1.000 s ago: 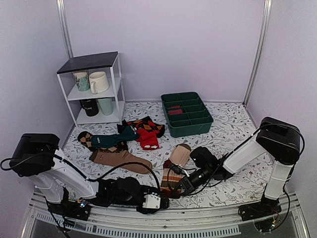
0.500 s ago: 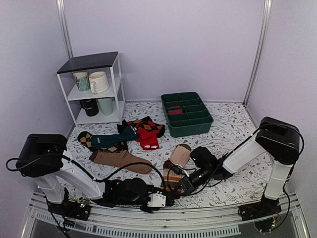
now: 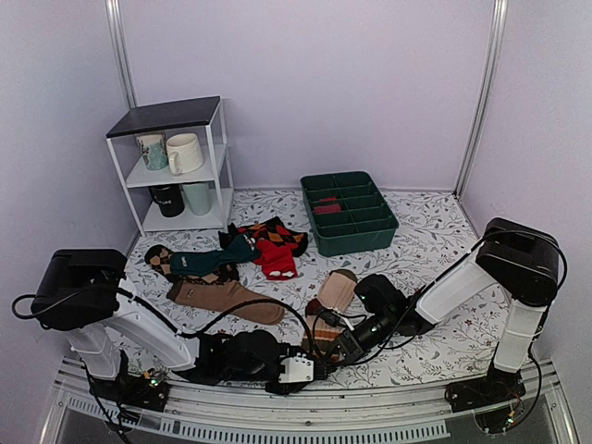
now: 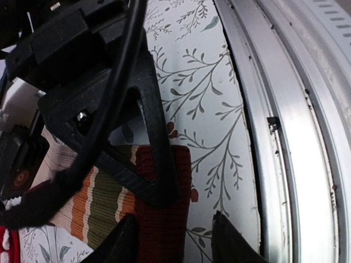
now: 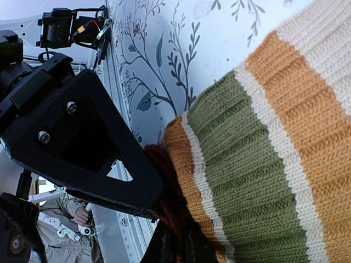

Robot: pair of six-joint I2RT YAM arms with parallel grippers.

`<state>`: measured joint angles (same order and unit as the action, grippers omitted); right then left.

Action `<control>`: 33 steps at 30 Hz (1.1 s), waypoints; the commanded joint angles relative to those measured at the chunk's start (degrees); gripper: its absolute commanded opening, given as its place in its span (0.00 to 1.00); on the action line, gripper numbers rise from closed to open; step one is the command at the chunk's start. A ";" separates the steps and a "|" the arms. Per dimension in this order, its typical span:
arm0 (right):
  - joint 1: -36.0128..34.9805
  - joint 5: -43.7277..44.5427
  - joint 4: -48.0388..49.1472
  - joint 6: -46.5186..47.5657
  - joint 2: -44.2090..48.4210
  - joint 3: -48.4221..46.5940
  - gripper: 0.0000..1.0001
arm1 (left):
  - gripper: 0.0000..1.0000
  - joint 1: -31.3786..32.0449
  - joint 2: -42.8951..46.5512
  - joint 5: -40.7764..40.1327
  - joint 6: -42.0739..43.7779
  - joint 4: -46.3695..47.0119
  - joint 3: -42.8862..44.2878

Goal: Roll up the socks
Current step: Roll a pair of socks at the center of the board.

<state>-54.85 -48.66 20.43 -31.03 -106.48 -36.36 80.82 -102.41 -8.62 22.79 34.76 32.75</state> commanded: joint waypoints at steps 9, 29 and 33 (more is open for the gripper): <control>-0.44 3.24 -10.33 0.30 -3.80 2.44 0.06 | 0.35 -2.18 -3.24 0.82 -2.76 -8.59 1.18; -0.44 23.89 9.79 10.49 20.99 13.93 0.43 | 0.00 -11.59 -6.01 27.90 -18.72 -21.55 5.51; -1.80 29.99 24.74 17.78 30.74 25.07 0.48 | 0.00 -13.61 -8.25 32.77 -21.22 -22.39 6.39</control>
<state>-55.46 -28.86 30.15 -21.96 -83.46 -19.00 69.17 -105.54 17.04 6.15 24.12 40.34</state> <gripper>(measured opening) 0.460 0.044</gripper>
